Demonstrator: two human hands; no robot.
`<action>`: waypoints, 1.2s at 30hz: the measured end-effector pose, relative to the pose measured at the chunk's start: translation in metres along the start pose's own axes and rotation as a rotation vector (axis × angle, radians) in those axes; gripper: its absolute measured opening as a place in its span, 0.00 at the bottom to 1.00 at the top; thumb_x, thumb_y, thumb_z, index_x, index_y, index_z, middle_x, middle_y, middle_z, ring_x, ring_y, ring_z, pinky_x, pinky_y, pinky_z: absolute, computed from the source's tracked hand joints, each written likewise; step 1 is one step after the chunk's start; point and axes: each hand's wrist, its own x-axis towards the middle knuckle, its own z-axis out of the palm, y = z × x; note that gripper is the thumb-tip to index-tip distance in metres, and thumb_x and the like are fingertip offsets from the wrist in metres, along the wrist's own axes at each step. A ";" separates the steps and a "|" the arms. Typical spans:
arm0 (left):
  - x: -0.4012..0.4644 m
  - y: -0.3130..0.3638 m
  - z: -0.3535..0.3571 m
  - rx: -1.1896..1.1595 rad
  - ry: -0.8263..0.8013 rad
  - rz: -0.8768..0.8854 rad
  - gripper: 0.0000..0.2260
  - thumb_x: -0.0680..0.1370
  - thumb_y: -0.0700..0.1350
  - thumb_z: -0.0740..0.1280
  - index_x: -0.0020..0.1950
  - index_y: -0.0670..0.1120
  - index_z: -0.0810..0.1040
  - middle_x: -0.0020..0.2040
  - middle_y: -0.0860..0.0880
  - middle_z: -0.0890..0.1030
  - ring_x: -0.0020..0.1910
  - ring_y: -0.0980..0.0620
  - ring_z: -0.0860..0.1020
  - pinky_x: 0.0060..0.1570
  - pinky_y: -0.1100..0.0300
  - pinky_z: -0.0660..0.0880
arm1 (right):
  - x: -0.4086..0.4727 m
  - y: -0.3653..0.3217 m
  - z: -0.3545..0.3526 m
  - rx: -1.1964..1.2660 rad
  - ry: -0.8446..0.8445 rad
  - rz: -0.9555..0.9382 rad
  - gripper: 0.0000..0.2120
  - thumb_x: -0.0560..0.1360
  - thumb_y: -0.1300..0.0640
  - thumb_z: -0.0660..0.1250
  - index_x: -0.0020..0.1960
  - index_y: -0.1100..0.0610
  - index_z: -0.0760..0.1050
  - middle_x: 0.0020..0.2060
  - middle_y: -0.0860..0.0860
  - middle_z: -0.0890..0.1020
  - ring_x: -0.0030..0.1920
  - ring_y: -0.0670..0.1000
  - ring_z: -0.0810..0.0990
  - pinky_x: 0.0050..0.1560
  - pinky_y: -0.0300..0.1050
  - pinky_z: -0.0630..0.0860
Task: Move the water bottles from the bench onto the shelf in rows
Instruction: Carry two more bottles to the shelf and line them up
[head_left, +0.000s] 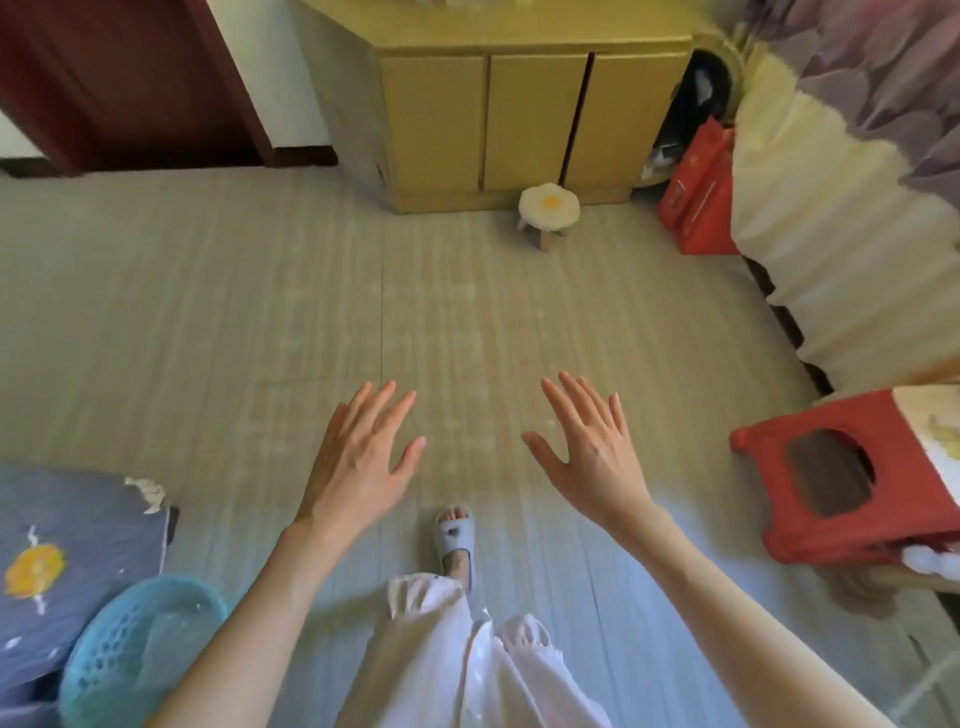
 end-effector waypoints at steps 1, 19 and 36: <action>0.024 -0.006 0.004 0.003 -0.012 -0.007 0.25 0.73 0.56 0.55 0.64 0.43 0.71 0.65 0.40 0.73 0.66 0.39 0.69 0.62 0.40 0.69 | 0.025 0.007 0.003 -0.010 -0.013 -0.001 0.30 0.73 0.38 0.52 0.69 0.55 0.65 0.68 0.57 0.70 0.70 0.59 0.66 0.69 0.63 0.57; 0.511 -0.055 -0.002 -0.007 -0.028 0.016 0.30 0.73 0.61 0.45 0.71 0.48 0.62 0.73 0.46 0.62 0.74 0.46 0.56 0.71 0.48 0.53 | 0.500 0.117 -0.041 -0.081 -0.045 0.044 0.31 0.76 0.40 0.55 0.74 0.51 0.53 0.74 0.54 0.58 0.75 0.55 0.52 0.73 0.55 0.43; 0.911 -0.113 -0.018 -0.039 0.017 -0.094 0.29 0.74 0.59 0.48 0.69 0.45 0.65 0.70 0.42 0.67 0.71 0.43 0.62 0.68 0.47 0.61 | 0.931 0.183 -0.060 -0.076 -0.088 -0.056 0.30 0.76 0.42 0.57 0.74 0.52 0.54 0.74 0.53 0.59 0.75 0.54 0.52 0.73 0.55 0.45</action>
